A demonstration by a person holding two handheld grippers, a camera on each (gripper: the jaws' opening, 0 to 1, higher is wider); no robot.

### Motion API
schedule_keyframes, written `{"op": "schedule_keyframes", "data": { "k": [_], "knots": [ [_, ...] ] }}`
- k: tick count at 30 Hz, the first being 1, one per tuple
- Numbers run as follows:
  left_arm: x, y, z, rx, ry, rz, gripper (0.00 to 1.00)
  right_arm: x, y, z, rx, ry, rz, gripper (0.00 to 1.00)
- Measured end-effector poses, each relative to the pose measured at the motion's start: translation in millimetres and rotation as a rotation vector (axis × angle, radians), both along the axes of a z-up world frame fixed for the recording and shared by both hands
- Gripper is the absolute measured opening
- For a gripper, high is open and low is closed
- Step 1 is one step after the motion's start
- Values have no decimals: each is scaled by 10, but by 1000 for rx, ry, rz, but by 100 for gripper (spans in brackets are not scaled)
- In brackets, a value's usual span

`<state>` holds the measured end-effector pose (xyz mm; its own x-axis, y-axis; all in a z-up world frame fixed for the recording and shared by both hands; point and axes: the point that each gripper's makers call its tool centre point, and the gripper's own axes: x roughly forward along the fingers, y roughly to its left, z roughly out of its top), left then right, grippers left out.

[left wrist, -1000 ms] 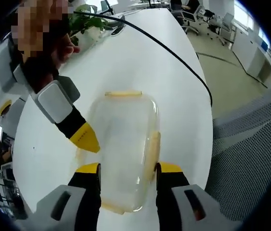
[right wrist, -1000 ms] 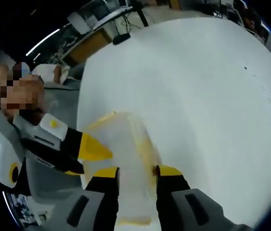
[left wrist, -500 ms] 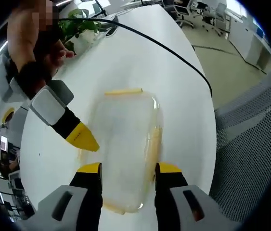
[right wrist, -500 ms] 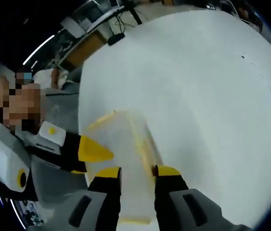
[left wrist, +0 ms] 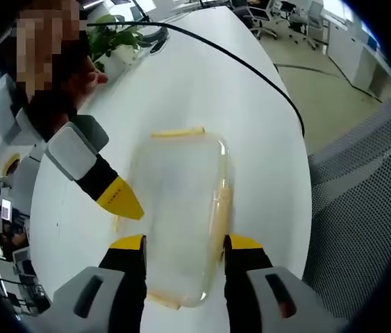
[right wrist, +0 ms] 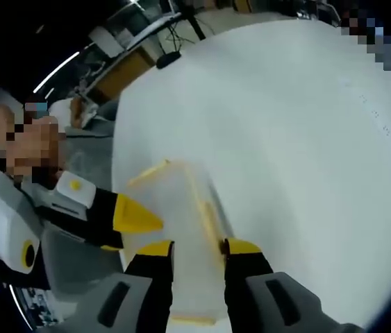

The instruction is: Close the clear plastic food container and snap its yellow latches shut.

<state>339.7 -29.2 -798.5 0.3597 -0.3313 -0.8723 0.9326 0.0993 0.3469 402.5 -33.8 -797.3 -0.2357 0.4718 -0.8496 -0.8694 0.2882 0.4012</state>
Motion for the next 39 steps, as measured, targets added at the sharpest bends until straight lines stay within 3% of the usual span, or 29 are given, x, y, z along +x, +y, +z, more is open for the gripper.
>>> {"op": "schedule_keyframes", "data": {
  "k": [9,13,17,23,29,33,36,38,39],
  "knots": [
    [-7,17,26,-14,-8,-32,46,11,-25,8,-2,-14,-5,27],
    [-50,-5,35,-58,44,-6,50,-20,-15,18,8,-15,-10,28],
    [-83,3,38,-69,59,-4,56,-33,-15,11,12,-26,2,30],
    [-85,-11,102,-118,80,10,73,-99,-62,-22,3,-67,37,61],
    [-127,25,91,-120,127,-10,88,-175,-94,45,29,-77,42,69],
    [-87,34,136,-146,150,-1,99,-255,-105,61,31,-105,67,82],
    [-48,38,156,-164,191,17,99,-318,-133,45,20,-131,104,88],
    [-92,43,141,-143,218,-41,99,-374,-154,37,12,-138,120,87],
    [-73,49,141,-140,202,-47,99,-392,-157,39,14,-141,121,87]
  ]
}}
